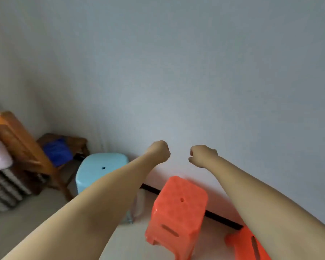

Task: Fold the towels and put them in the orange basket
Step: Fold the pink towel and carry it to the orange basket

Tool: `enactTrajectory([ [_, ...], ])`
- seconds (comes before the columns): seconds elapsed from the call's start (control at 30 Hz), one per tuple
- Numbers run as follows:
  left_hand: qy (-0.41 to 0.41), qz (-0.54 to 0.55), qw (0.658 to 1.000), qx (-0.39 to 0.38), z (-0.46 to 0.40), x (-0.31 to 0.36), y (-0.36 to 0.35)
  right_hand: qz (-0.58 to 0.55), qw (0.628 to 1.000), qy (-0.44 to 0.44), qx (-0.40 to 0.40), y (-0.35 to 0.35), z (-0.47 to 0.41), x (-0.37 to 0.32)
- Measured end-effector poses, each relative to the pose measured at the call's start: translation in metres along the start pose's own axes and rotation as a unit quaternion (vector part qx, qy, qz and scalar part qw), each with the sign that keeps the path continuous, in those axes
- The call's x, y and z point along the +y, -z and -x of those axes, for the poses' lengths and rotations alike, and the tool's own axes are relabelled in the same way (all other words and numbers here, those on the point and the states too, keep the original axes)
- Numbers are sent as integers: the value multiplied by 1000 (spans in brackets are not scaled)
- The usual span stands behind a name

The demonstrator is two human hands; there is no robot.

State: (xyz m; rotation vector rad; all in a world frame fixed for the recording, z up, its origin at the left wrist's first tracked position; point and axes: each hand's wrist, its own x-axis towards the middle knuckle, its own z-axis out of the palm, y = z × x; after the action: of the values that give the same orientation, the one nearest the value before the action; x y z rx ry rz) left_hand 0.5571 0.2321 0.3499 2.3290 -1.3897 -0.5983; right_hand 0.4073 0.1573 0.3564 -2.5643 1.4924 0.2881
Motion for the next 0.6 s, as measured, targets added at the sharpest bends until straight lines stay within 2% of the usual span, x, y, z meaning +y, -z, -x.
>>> enactTrajectory([
  [0.13, 126, 11, 990, 65, 16, -96, 52, 43, 988, 151, -14, 2, -31, -107],
  [0.27, 213, 32, 968, 131, 59, -173, 82, 76, 965, 251, -27, -7, -34, -207],
  [0.47, 301, 18, 937, 174, 115, -275, 128, 78, 938, 337, -30, -29, -20, -339],
  [0.6, 305, 23, 928, 211, 135, -341, 172, 74, 928, 365, -28, -35, -16, -424],
])
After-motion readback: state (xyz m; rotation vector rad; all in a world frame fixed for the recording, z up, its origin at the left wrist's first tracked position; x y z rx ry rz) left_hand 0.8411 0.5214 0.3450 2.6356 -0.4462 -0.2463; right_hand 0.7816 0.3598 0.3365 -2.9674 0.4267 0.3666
